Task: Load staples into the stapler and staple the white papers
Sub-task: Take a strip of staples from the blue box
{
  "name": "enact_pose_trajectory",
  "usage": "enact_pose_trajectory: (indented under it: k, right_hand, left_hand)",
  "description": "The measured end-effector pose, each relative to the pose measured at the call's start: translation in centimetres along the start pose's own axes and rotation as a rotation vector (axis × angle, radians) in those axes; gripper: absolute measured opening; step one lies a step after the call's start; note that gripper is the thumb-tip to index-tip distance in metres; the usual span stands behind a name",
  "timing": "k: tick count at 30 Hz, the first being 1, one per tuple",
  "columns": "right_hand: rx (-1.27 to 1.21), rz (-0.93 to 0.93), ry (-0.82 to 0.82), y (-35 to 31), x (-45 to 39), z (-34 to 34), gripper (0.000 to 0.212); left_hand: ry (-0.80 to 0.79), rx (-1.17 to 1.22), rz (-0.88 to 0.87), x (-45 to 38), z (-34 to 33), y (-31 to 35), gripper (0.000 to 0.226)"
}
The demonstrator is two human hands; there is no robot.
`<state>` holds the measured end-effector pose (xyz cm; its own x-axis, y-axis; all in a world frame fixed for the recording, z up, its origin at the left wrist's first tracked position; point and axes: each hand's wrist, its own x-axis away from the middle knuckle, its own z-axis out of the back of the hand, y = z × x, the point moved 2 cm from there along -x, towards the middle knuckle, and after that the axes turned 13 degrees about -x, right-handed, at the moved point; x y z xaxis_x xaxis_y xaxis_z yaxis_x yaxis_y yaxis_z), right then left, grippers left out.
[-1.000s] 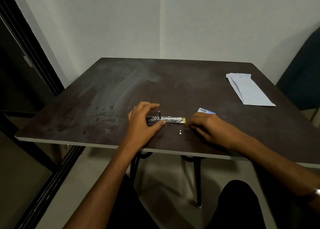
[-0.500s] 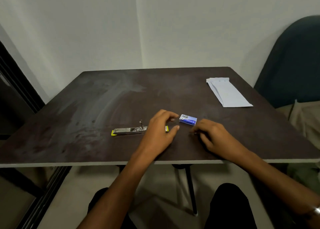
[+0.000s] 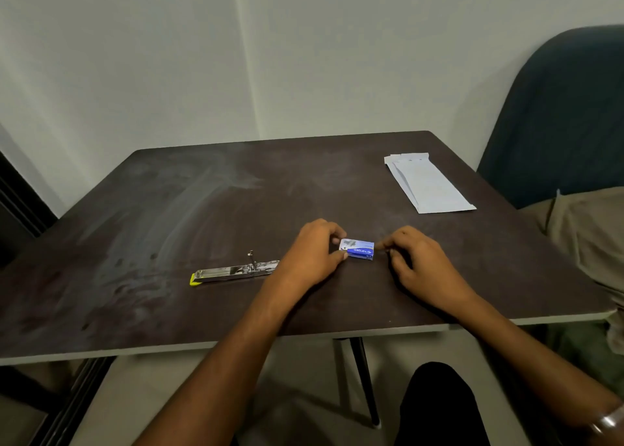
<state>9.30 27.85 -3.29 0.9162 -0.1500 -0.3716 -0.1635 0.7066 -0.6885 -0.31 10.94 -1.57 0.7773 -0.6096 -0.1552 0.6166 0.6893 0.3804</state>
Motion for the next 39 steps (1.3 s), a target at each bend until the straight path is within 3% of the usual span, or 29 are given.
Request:
enact_pose_trajectory:
  k: [10,18,30,35,39]
  right_hand:
    - [-0.010,-0.173,0.149,0.5,-0.2,0.4,0.026]
    - [0.019,-0.227,0.096,0.7,-0.4,0.2,0.023]
    - [-0.030,-0.170,0.072,0.8,-0.2,0.5,0.024]
    - [-0.007,-0.019,-0.116,0.8,0.2,1.3,0.033]
    - [0.007,-0.027,-0.109,1.0,0.0,1.2,0.031]
  left_hand:
    - [0.153,0.077,0.115,1.6,-2.2,2.7,0.025]
    - [0.237,0.200,0.147,2.0,-3.3,2.8,0.022]
    - [0.276,0.214,0.131,2.1,-3.3,2.6,0.027]
    - [0.287,0.229,0.128,2.2,-3.2,2.6,0.029]
    - [0.283,0.230,0.126,2.2,-3.2,2.4,0.029]
